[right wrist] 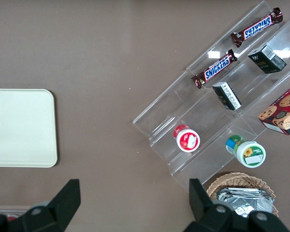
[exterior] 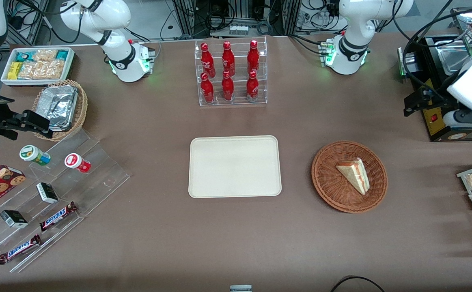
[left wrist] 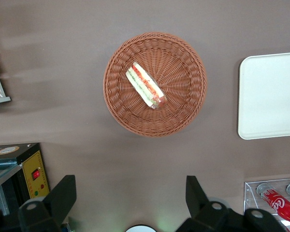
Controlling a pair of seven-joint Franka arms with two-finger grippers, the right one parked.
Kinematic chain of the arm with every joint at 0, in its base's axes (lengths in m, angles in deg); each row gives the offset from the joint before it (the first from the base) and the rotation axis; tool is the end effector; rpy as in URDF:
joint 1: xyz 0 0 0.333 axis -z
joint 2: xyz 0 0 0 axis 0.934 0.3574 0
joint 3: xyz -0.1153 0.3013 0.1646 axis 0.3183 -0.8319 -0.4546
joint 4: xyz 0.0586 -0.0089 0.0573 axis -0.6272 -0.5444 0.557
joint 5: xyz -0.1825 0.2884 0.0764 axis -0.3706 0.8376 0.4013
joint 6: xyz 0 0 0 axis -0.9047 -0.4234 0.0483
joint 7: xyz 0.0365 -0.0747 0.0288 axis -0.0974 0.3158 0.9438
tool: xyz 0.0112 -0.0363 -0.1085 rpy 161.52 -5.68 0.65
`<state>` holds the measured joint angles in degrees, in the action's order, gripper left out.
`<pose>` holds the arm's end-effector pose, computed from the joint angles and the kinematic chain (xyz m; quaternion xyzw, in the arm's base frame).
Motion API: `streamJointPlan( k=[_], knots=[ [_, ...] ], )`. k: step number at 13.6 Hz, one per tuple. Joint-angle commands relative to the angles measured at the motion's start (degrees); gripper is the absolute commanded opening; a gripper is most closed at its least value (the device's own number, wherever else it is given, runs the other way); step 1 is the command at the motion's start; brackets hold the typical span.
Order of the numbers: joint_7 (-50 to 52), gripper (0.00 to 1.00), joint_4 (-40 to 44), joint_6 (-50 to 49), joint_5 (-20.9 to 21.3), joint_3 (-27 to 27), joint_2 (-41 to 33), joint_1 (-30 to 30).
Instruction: Place sandwich from basket to tray
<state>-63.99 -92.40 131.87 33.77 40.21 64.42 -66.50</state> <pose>0.5073 -0.0372 0.6560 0.9985 -0.0340 -0.0429 0.0046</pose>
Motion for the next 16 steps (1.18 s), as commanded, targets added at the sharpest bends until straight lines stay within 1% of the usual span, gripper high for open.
streamJointPlan(
  k=[1, 6, 7, 9, 12, 16],
  knots=[
    [-0.9, 1.0, 1.5, -0.2, -1.0, -1.6, 1.2, -0.6],
    [-0.1, 1.0, 0.1, 0.9, -1.7, -1.6, 2.4, -0.6],
    [2.0, 1.0, 0.0, 0.8, -1.6, -1.7, 2.4, -0.6],
    [9.5, 1.0, -0.5, 1.1, -1.0, -1.6, 2.8, -0.6],
    [9.7, 1.0, -2.2, 1.6, -0.8, -1.5, 3.6, -0.6],
    [9.7, 1.0, -8.0, 7.5, -0.9, -1.5, 2.8, -0.5]
  ],
)
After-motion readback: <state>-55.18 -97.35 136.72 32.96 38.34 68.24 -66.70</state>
